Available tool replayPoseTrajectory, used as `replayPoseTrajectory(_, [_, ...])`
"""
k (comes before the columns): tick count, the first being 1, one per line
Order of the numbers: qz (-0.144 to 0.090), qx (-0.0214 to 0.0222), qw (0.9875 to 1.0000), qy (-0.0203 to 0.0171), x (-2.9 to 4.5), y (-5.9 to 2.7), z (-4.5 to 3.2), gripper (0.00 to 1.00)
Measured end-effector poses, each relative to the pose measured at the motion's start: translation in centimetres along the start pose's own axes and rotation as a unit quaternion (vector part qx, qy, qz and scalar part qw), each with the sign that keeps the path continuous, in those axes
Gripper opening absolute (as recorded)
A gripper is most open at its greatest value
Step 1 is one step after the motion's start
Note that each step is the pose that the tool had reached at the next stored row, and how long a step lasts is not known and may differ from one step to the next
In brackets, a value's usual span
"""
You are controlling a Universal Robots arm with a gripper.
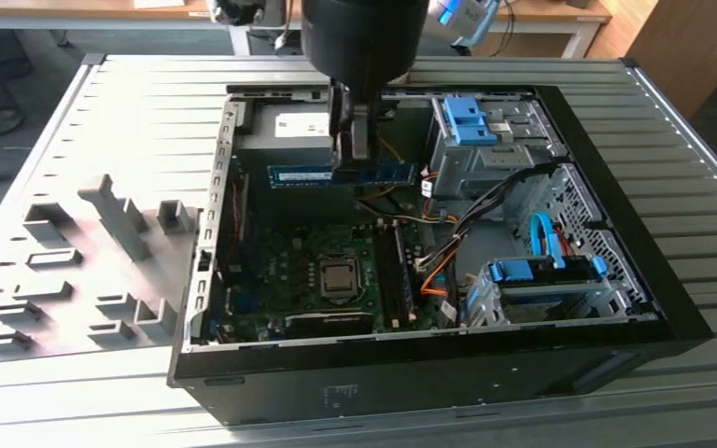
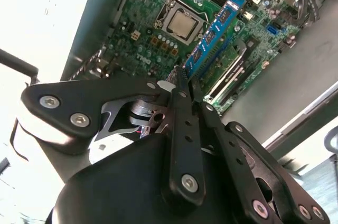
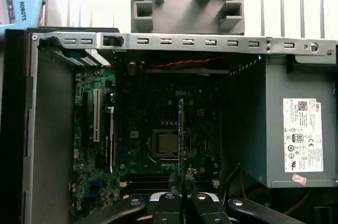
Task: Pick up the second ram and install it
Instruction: 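Pick up the second ram and move it above second insertion slot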
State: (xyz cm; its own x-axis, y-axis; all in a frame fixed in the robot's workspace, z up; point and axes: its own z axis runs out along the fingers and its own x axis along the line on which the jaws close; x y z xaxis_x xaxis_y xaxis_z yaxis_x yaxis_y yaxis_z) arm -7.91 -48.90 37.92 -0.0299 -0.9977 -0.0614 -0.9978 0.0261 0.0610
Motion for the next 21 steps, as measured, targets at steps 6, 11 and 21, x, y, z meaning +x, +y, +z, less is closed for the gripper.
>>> replayPoseTrajectory(6, [0.012,0.0008,0.9999,-0.0008,-0.01,-1.06,0.56,0.14])
replayPoseTrajectory(11, [0.015,0.0009,0.9999,-0.0009,0.03,-1.8,1.2,0.14])
replayPoseTrajectory(21, [0.016,0.001,0.9999,-0.001,0.12,-2.36,1.6,0.14])
